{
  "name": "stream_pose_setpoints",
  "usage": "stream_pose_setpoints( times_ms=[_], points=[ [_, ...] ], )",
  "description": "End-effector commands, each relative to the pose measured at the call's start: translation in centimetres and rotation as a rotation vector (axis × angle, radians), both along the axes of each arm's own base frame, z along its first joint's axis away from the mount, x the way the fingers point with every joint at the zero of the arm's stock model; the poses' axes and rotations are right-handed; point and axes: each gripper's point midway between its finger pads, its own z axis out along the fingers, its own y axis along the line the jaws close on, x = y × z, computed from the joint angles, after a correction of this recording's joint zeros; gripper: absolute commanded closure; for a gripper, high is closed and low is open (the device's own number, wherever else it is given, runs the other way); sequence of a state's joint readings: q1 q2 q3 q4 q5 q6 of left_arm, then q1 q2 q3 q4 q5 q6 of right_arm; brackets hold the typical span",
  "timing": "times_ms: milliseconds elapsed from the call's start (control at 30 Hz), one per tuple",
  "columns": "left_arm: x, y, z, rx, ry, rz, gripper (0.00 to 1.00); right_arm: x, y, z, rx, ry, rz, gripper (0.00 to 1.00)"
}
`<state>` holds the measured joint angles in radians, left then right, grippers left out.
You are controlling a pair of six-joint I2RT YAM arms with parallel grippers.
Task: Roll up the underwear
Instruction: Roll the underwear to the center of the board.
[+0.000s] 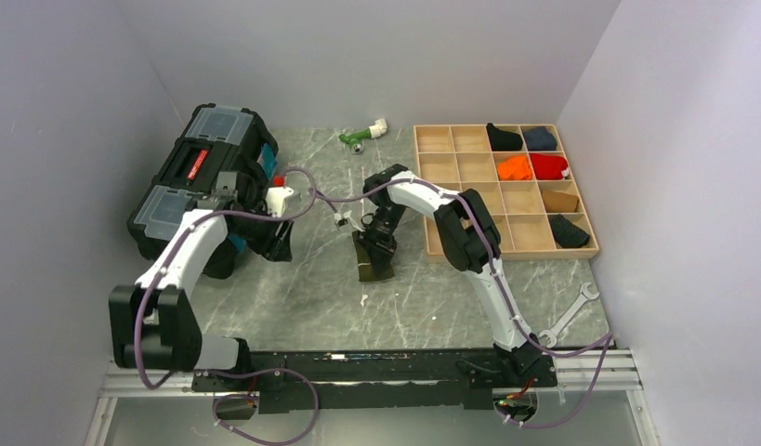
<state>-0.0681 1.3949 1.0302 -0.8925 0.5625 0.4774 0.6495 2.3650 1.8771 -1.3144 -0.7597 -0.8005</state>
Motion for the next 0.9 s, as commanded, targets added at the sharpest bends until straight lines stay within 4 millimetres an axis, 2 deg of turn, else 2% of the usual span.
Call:
stream_pose_setpoints(
  times_ms=[0,100,233,400,633,767,867],
  points=[
    [1.0,2.0,2.6,0.076,-0.177,0.075,0.44,-0.6,0.6,-1.2,0.025,0.098,0.035,1.0],
    [0.5,2.1,4.5,0.073,-0.287,0.06,0.43,-0.6,0.6,-1.9,0.017,0.129,0.043,1.0],
    [-0.5,0.9,6.3,0.044,-0.406,-0.031,0.43,-0.6,0.6,-2.7,0.005,0.161,0.045,1.0],
    [-1.3,-1.9,6.9,0.098,-0.546,-0.194,0.41,-0.3,0.4,-3.8,-0.014,0.177,0.03,0.97],
    [-1.4,-7.8,6.0,0.126,-0.662,-0.4,0.39,0.1,0.5,-4.3,-0.014,0.185,0.015,0.96],
    [-1.8,-11.7,4.6,0.127,-0.676,-0.521,0.38,0.2,0.5,-4.4,-0.016,0.184,0.015,0.96],
    [-1.9,-14.0,2.7,0.15,-0.676,-0.587,0.38,0.2,0.2,-4.9,-0.031,0.184,0.015,0.96]
  ],
)
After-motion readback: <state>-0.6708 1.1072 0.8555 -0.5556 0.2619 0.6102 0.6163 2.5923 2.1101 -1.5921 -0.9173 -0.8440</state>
